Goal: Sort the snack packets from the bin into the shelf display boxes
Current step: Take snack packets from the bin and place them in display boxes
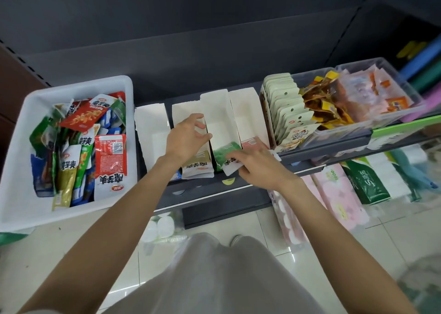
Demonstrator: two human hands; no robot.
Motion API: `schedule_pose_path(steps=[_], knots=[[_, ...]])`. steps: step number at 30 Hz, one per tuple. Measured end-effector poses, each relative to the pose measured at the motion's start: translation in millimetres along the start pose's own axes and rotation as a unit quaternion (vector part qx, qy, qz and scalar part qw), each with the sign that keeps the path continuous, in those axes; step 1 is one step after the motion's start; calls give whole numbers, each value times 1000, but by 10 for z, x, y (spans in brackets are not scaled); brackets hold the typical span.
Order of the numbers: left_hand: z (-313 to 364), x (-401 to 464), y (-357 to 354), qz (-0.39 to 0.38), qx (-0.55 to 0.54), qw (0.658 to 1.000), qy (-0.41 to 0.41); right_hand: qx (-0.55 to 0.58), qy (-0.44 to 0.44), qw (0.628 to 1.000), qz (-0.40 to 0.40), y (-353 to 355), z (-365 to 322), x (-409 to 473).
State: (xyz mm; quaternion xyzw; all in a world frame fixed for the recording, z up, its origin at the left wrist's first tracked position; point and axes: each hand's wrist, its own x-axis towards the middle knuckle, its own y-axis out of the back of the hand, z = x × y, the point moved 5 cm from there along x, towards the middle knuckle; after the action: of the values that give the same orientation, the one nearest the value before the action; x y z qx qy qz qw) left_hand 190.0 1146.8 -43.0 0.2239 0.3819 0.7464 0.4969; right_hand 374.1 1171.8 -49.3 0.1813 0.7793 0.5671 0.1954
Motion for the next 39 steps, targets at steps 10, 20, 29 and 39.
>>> schedule_pose_path(steps=[10, 20, 29, 39], knots=[[-198, -446, 460, 45, -125, 991, 13, 293, -52, 942, 154, 561, -117, -69], [-1630, -1258, 1546, 268, 17, 956, 121, 281, 90, 954, 43, 326, -1724, 1152], [-2367, -1252, 1554, 112, 111, 971, 179, 20, 18, 997, 76, -214, -2410, 2298], [-2466, -1260, 1686, 163, -23, 975, 146, 222, -108, 953, 177, 218, -2108, 2246]])
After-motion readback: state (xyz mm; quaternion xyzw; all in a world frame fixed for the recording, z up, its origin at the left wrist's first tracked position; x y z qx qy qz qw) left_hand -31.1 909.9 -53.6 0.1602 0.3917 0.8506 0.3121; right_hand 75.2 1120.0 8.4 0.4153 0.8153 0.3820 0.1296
